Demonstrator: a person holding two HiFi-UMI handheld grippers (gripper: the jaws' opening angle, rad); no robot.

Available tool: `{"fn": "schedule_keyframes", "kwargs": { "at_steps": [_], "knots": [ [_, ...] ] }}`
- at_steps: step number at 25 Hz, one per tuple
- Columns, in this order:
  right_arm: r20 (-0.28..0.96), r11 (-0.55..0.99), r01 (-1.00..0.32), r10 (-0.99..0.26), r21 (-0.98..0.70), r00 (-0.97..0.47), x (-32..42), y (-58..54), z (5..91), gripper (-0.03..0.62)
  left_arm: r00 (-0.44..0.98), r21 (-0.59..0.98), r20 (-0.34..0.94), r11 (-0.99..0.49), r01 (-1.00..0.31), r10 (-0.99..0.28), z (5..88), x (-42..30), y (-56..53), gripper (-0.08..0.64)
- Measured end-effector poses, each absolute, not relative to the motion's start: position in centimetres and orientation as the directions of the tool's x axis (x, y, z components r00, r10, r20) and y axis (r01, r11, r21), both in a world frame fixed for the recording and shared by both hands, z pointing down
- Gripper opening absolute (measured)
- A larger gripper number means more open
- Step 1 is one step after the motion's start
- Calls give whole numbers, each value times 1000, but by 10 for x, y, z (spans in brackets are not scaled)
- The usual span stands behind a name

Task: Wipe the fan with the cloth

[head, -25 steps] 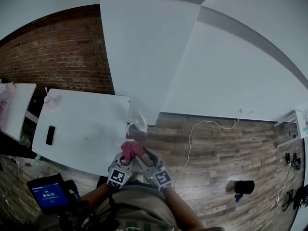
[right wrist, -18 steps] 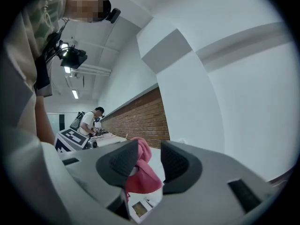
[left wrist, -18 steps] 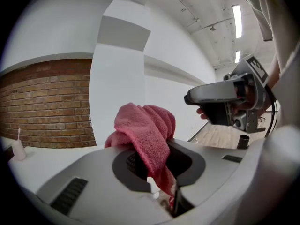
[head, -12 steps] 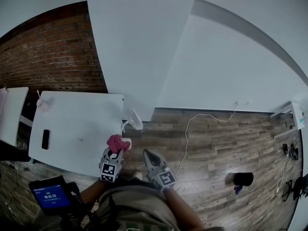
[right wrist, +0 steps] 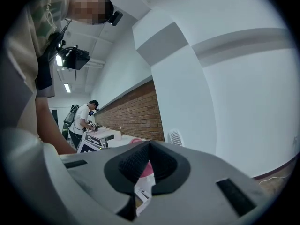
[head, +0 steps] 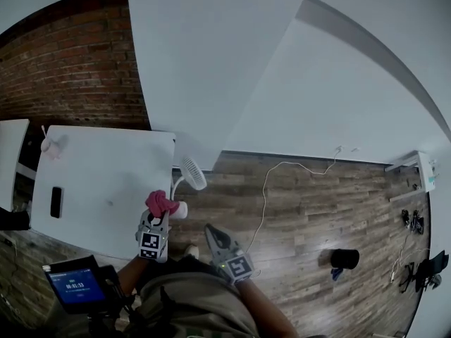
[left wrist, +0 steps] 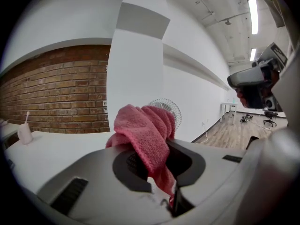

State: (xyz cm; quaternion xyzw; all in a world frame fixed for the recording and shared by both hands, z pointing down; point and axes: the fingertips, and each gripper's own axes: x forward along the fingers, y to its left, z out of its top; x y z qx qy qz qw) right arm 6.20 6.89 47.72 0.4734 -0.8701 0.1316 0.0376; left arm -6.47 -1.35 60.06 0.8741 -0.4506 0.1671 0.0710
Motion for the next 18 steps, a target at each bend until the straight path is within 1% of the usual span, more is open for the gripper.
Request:
{"fn": "schedule_keyframes", "kwargs": {
  "at_steps": [4,6,9,13,18],
  "knots": [
    [200,546,-819,-795,-178,-573,49,74,471,3,552,-79,352,-612,-787,-756,593,-62,-13,72],
    [212,560,-813,-785,-163,-583,47,78,474,3,552,-72,360,-612,-788,-752,601,-62,-13,72],
    [227,576,-805,-773,-138,-592,47,82,477,3,530,-54,400,-596,-801,-748,614,-64,-12,72],
    [253,556,-817,-777,-152,-576,56,88,480,3,514,-65,447,-600,-797,-732,635,-65,-3,72],
    [267,543,-829,-785,-137,-559,61,97,483,3,527,-89,411,-608,-789,-744,644,-65,-1,72]
  ]
}}
